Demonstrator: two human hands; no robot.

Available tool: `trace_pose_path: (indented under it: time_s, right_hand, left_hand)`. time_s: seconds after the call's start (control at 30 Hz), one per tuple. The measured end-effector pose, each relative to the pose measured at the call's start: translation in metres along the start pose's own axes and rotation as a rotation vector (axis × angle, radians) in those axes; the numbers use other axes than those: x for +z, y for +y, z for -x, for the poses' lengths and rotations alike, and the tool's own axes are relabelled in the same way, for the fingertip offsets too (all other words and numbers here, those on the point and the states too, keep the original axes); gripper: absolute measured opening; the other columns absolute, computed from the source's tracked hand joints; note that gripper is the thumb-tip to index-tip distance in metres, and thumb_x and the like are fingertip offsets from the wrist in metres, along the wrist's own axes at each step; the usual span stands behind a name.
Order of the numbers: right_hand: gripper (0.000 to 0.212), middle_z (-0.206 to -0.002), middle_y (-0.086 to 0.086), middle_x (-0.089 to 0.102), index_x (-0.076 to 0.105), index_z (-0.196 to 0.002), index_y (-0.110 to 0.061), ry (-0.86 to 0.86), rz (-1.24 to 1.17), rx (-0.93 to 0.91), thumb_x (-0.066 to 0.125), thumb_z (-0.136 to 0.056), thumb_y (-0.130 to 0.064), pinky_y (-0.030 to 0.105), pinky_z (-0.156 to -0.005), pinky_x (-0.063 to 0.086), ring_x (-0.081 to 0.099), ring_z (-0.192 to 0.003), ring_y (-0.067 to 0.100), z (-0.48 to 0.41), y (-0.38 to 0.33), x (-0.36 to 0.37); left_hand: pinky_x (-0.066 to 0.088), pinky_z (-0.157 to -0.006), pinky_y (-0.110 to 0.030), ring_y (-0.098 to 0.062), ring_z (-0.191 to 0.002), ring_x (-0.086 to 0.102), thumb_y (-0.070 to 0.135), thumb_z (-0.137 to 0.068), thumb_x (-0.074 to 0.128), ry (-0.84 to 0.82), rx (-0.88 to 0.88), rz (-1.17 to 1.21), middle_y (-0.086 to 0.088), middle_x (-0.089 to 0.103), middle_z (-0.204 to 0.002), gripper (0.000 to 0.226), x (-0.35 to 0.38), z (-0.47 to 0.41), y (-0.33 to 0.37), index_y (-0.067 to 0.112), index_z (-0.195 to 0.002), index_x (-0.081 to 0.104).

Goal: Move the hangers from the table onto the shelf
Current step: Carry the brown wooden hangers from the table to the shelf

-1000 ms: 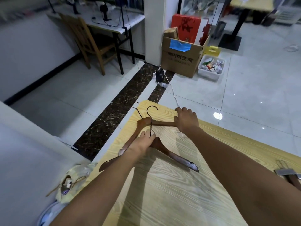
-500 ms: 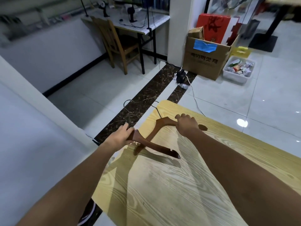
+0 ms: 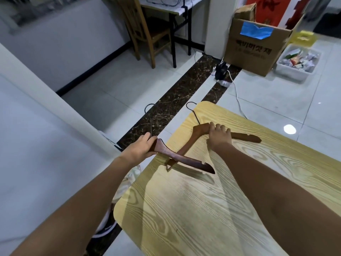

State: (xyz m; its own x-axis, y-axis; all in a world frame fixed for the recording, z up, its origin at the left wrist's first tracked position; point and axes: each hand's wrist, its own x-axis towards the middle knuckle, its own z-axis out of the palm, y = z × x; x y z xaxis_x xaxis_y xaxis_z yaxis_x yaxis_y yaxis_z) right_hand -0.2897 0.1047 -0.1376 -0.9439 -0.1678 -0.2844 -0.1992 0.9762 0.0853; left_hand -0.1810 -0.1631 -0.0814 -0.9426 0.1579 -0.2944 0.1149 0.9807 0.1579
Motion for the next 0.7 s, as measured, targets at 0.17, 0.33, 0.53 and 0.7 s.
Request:
trace_pose_path:
  time_s: [0.17,0.33,0.53,0.7]
  right_hand:
    - [0.063,-0.143,0.013,0.038,0.023,-0.146,-0.006,-0.019,-0.033,0.049,0.052,-0.094,-0.027,0.047,-0.109,0.03,0.034,-0.134,0.029,-0.001,-0.002,0.011]
    - [0.037,-0.123,0.011,0.051,0.045,-0.125,-0.006,0.014,-0.048,-0.002,0.056,-0.093,-0.02,0.035,-0.086,0.047,0.052,-0.114,0.029,0.028,-0.004,0.023]
    - [0.042,-0.118,0.011,0.053,0.041,-0.122,-0.004,0.047,-0.037,0.033,0.061,-0.086,-0.006,0.034,-0.073,0.049,0.065,-0.1,0.027,0.055,0.009,-0.004]
    - [0.05,-0.115,0.01,0.059,0.035,-0.131,-0.002,0.181,-0.024,0.098,0.058,-0.087,-0.006,0.034,-0.076,0.049,0.064,-0.103,0.027,0.076,0.03,-0.053]
  left_hand:
    - [0.047,-0.09,-0.037,-0.021,-0.11,0.043,0.032,-0.093,0.056,0.015,-0.008,0.016,-0.009,0.039,-0.121,0.058,0.002,0.0,-0.003,0.009,-0.141,0.033]
    - [0.046,-0.092,-0.039,-0.023,-0.113,0.043,0.035,-0.092,0.056,0.017,-0.008,0.023,-0.008,0.039,-0.121,0.058,0.006,0.003,-0.007,0.01,-0.14,0.035]
    - [0.047,-0.089,-0.035,-0.023,-0.112,0.044,0.038,-0.091,0.056,0.019,-0.017,0.004,-0.009,0.04,-0.121,0.061,0.003,0.018,0.003,0.01,-0.141,0.034]
    - [0.048,-0.089,-0.038,-0.021,-0.11,0.044,0.038,-0.091,0.056,0.047,-0.019,-0.021,-0.006,0.04,-0.119,0.057,-0.01,0.046,0.018,0.011,-0.137,0.038]
